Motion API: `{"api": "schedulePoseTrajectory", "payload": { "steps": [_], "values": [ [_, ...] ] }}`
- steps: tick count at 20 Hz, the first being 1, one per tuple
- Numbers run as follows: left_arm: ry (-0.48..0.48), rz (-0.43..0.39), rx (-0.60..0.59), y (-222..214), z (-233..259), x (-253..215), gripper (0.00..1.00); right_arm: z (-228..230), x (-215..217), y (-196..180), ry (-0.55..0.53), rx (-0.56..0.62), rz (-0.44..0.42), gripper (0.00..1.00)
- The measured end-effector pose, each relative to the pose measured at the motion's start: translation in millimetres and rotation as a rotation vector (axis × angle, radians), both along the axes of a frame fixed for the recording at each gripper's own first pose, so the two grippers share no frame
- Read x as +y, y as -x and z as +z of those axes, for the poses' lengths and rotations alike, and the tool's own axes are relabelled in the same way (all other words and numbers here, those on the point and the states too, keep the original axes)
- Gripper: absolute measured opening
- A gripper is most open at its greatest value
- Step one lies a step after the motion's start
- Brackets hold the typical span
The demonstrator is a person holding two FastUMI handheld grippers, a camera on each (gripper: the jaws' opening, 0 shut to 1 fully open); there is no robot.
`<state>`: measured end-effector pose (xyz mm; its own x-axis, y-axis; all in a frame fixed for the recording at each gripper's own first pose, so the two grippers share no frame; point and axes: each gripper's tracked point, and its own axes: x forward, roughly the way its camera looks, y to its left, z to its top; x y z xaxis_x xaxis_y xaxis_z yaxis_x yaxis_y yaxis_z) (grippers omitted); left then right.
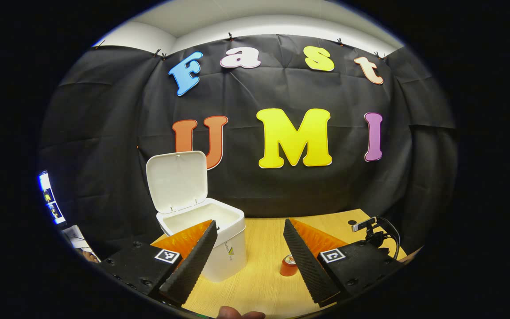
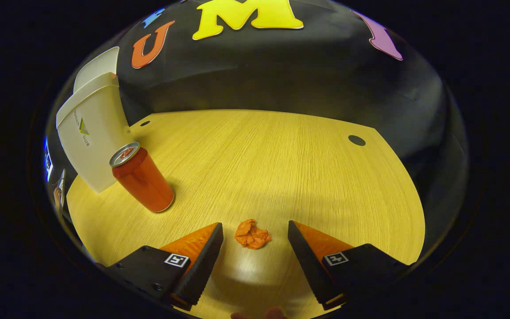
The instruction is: Press the lid of the desktop garbage bin to open it, pick up the crumpled paper on the desktop and throw it into the bin, then pick up the pop can on the desktop and drop it into the bin, and finally close the garbage bin lid.
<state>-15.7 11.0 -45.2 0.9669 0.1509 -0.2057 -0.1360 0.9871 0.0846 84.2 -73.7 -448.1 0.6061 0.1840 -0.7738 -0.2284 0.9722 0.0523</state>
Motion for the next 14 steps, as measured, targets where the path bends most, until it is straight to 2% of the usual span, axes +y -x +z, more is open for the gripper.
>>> {"api": "schedulePoseTrajectory", "payload": {
  "steps": [1, 2, 3, 5, 6, 9, 10, 13, 14],
  "values": [
    [-0.002, 0.004, 0.001, 1, -1, 2, 0.99, -4, 1, 1, -0.002, 0.011, -0.001, 0.91],
    [-0.003, 0.008, 0.005, 1, -2, 4, 0.99, -7, 2, 2, -0.005, 0.019, 0.002, 0.93],
    [-0.006, 0.013, 0.008, 2, -2, 5, 0.99, -9, 2, 1, -0.005, 0.024, 0.002, 0.9],
    [-0.012, 0.023, 0.009, 3, -3, 9, 0.99, -17, 5, 3, -0.011, 0.044, 0.002, 0.77],
    [-0.015, 0.03, 0.011, 3, -3, 12, 0.99, -18, 2, 5, 0.006, 0.059, 0.001, 0.76],
    [-0.019, 0.049, 0.014, 4, -4, 19, 0.99, -19, 0, 0, -0.003, 0.05, 0.005, 0.51],
    [-0.019, 0.051, 0.014, 3, -4, 19, 0.99, -19, 0, 0, 0.006, 0.05, 0.012, 0.55],
    [-0.023, 0.05, 0.008, 2, -2, 19, 0.99, -17, -2, -2, 0.02, 0.046, 0.015, 0.37],
    [-0.027, 0.048, 0.006, 2, -1, 19, 0.99, -17, -2, -3, 0.017, 0.051, 0.012, 0.34]
  ]
}}
